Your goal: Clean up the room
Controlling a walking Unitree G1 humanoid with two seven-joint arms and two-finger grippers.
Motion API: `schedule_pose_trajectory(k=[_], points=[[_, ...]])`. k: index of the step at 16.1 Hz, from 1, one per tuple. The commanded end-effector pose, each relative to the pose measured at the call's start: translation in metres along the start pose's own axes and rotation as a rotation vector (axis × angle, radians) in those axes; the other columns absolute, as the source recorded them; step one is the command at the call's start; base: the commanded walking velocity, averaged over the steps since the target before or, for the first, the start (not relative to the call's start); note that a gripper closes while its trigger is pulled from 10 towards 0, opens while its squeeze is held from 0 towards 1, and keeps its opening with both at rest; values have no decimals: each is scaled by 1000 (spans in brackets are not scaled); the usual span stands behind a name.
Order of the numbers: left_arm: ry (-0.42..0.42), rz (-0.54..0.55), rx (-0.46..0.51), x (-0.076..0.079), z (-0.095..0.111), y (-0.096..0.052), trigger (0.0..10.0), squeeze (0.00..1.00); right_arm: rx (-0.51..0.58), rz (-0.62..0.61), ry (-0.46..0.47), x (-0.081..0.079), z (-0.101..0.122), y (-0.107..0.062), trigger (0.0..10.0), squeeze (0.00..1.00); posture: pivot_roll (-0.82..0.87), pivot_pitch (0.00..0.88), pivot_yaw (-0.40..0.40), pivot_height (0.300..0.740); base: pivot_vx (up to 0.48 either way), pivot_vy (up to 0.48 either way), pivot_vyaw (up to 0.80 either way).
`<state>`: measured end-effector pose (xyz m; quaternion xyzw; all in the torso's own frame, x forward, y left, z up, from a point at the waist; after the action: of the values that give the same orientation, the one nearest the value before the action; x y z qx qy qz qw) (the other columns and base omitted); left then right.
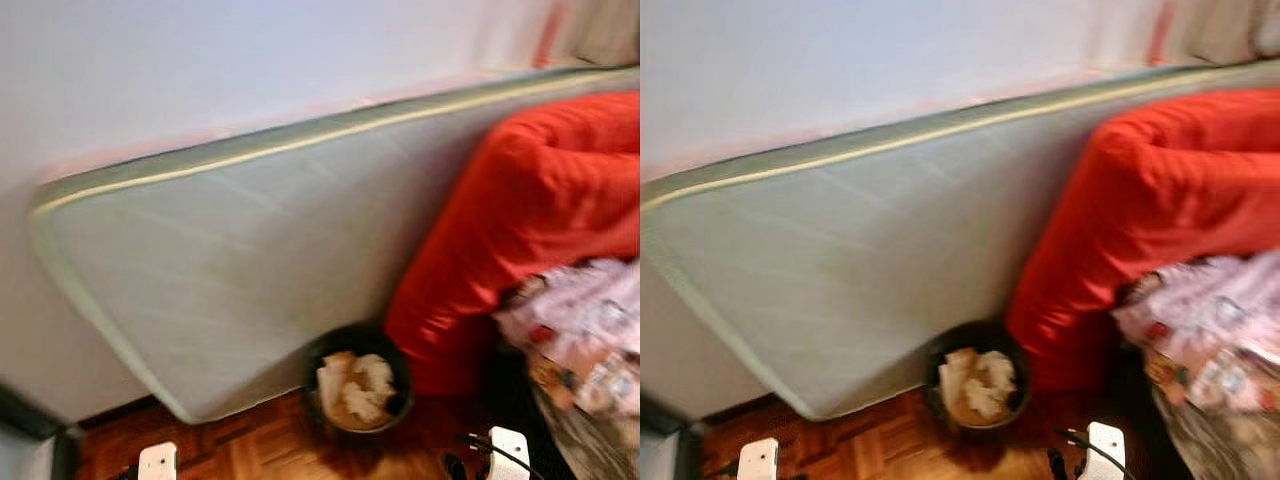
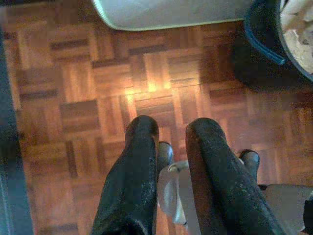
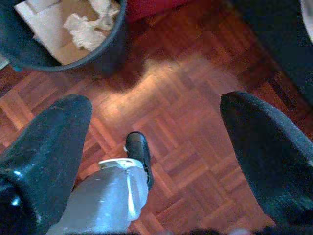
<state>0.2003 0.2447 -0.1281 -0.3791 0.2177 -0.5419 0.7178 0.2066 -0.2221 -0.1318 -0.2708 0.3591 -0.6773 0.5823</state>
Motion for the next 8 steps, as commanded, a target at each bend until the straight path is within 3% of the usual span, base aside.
schedule_pose_trajectory(k=[1, 3, 5, 8], points=[[32, 11, -33, -6, -8, -2, 10000, 0, -11, 7, 2, -3, -2, 0, 10000, 0, 103, 0, 14, 740, 0, 0, -781], [59, 10, -33, -7, -7, -2, 10000, 0, -10, 6, 6, -3, -2, 0, 10000, 0, 97, 0, 20, 740, 0, 0, -775], [66, 17, -34, -8, -7, -2, 10000, 0, -11, 6, 11, -4, -2, 0, 10000, 0, 98, 0, 25, 740, 0, -281, -781], [57, 23, -34, -10, -7, -2, 10000, 0, -16, 8, 11, -5, -3, 1, 10000, 0, 98, 0, 28, 740, 0, 0, -777]])
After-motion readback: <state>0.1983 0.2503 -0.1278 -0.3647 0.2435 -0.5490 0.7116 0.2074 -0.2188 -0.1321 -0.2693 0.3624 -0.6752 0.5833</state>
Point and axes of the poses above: a point about 5 cm out from each wrist's last joint towards the gripper, its own y axis pointing out of the wrist towards the gripper, its own z axis along the axis of the wrist's last joint, x = y × z, the point moved 6 cm from there along y, pointing out of the wrist towards the gripper, and after that the axes turned 5 degrees about -y, right-handed, at the moved point
